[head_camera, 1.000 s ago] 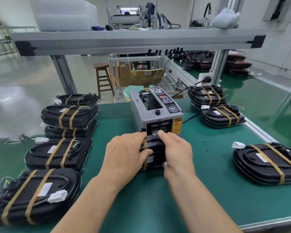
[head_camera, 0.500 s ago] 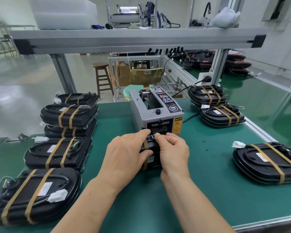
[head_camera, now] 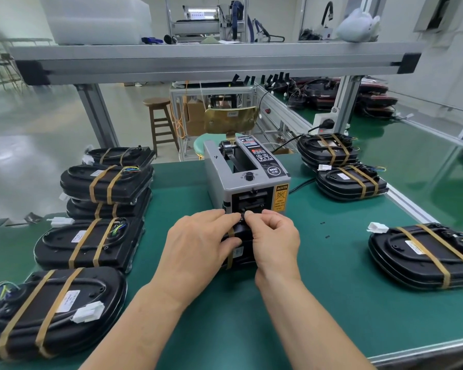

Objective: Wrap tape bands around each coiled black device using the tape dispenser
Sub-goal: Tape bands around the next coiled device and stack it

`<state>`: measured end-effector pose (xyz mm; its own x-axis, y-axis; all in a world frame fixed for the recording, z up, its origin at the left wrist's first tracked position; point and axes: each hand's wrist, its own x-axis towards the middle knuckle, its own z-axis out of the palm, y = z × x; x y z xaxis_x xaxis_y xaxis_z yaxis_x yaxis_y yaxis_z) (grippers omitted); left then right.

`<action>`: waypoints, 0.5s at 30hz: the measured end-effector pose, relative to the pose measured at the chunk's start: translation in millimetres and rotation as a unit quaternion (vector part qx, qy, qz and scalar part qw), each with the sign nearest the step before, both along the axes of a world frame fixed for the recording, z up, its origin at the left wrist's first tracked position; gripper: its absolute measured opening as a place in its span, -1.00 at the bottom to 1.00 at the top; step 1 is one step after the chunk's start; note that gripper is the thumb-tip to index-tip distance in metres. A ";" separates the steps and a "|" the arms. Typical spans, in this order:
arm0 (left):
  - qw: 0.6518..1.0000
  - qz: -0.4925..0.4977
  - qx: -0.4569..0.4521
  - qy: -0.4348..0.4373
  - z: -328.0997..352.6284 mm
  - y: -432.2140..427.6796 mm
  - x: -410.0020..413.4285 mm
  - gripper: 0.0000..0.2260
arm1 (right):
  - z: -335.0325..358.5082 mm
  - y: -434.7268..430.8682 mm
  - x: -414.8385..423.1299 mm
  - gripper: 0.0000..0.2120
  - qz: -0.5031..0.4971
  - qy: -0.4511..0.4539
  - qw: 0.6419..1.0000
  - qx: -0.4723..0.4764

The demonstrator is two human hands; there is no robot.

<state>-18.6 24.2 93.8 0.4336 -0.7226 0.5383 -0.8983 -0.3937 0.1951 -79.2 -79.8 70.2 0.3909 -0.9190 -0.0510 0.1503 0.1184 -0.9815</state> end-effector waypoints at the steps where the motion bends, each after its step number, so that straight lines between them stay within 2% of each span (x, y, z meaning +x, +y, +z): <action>1: 1.000 0.001 0.000 -0.005 -0.6 -0.2 0.6 -0.64 | -1.1 -0.9 -0.5 -0.84 -0.003 0.003 1.000 0.000; 9: 1.000 0.001 0.003 -0.025 -2.1 -1.5 2.3 -0.66 | -7.3 -8.4 -5.1 -0.80 -0.014 -0.004 0.999 0.039; 12: 1.000 0.000 0.012 -0.029 -1.4 -1.0 2.0 -0.68 | -3.9 -6.6 -0.8 -0.67 -0.005 0.022 1.000 -0.016; 15: 1.000 0.007 0.014 -0.020 -2.7 0.6 1.3 -0.68 | -5.6 -6.8 3.9 -0.66 0.008 0.077 0.995 -0.068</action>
